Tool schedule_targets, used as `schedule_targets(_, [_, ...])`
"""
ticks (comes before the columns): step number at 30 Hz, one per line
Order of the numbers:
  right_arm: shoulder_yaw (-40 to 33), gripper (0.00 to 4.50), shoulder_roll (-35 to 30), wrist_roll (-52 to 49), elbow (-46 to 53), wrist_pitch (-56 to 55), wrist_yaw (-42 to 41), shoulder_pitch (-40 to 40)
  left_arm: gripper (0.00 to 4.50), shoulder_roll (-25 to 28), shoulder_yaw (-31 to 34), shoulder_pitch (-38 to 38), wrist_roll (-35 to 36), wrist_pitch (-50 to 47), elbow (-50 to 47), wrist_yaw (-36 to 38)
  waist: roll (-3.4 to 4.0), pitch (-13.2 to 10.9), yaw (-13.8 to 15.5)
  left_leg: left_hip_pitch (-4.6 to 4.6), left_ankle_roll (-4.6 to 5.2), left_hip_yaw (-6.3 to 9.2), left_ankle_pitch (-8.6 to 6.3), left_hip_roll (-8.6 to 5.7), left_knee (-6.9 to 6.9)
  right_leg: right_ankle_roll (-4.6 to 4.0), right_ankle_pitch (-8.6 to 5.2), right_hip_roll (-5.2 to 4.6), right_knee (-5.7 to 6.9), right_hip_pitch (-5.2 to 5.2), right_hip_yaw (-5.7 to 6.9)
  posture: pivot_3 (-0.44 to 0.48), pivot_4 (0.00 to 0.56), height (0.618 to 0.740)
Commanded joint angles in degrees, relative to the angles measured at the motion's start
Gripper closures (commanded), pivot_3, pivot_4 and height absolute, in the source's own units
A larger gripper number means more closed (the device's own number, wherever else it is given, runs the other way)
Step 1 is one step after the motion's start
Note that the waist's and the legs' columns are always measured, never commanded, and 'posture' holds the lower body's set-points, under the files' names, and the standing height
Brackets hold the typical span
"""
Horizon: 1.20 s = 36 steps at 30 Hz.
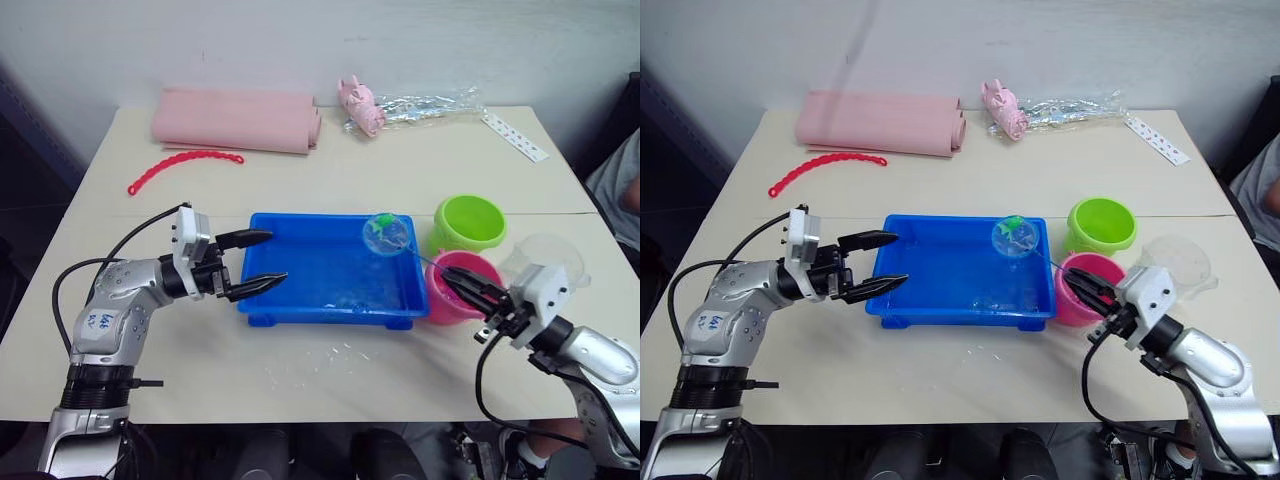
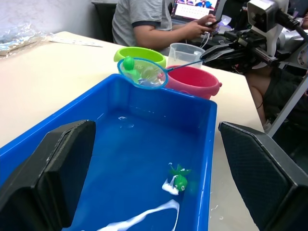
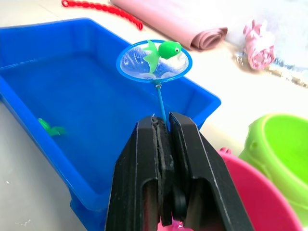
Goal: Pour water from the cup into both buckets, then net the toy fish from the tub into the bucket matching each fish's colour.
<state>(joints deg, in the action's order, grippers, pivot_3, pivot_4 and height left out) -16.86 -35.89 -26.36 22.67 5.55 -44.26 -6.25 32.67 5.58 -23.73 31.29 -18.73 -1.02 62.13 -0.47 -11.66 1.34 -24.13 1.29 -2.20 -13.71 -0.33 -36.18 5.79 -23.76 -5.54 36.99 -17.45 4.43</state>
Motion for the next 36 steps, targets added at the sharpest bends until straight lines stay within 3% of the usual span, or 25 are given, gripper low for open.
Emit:
schedule_targets(1, [-6.0, 4.5, -1.5, -3.1, 4.4, -1.2, -1.2, -2.0, 0.02, -0.8, -0.3, -2.3, 0.6, 0.6, 0.7, 0.8, 0.0, 0.0, 0.1, -0.01, 0.01, 0.0, 0.0, 0.0, -0.02, 0.0, 0.0, 0.0, 0.0, 0.0, 0.0, 0.0, 0.15, 0.74])
schedule_targets(6, [-12.8, 4.5, -3.2, -4.9, 6.3, -0.9, -2.0, -5.5, 0.02, -2.5, -0.2, -4.7, 1.9, -1.1, 1.8, 0.4, 0.0, 0.0, 0.0, 0.0, 0.01, -0.01, 0.01, -0.01, -0.01, 0.0, 0.0, 0.0, 0.01, 0.01, -0.01, 0.0, 0.15, 0.74])
schedule_targets(11, [-19.6, 4.5, -5.9, -1.5, 0.3, -5.1, -4.2, -7.2, 0.02, -3.9, -0.6, -4.8, 1.3, -0.9, 2.1, 0.6, -0.01, 0.0, 0.0, 0.02, 0.02, -0.03, 0.01, -0.01, -0.02, 0.0, 0.0, 0.02, 0.0, 0.02, -0.02, 0.0, 0.15, 0.74])
schedule_targets(16, [-21.6, 4.5, -8.2, 0.7, -5.0, -6.5, -3.8, -5.0, 0.02, -4.5, -1.0, -4.7, 0.9, -0.4, 2.8, 1.0, -0.01, 0.0, 0.0, 0.04, 0.03, -0.03, 0.02, -0.01, -0.03, 0.0, 0.0, 0.02, 0.0, 0.03, -0.02, 0.0, 0.15, 0.74])
schedule_targets(22, [-19.0, 4.5, -12.1, 9.3, -14.5, -10.1, -0.7, 1.1, 0.02, -4.7, -1.3, -4.7, 0.5, 0.5, 2.8, 1.3, -0.01, 0.0, 0.0, 0.04, 0.05, -0.04, 0.04, -0.01, -0.06, 0.0, 0.0, 0.02, 0.01, 0.03, -0.02, 0.0, 0.15, 0.74])
schedule_targets(36, [-8.9, 4.5, -23.6, 35.5, -29.3, -30.6, 10.3, 9.7, 0.02, -4.8, -1.0, -3.5, 0.7, 0.8, 1.5, 0.0, 0.0, 0.0, -0.1, 0.02, 0.07, -0.08, 0.05, -0.02, -0.06, 0.0, 0.0, 0.0, 0.11, 0.0, -0.02, 0.0, 0.15, 0.74])
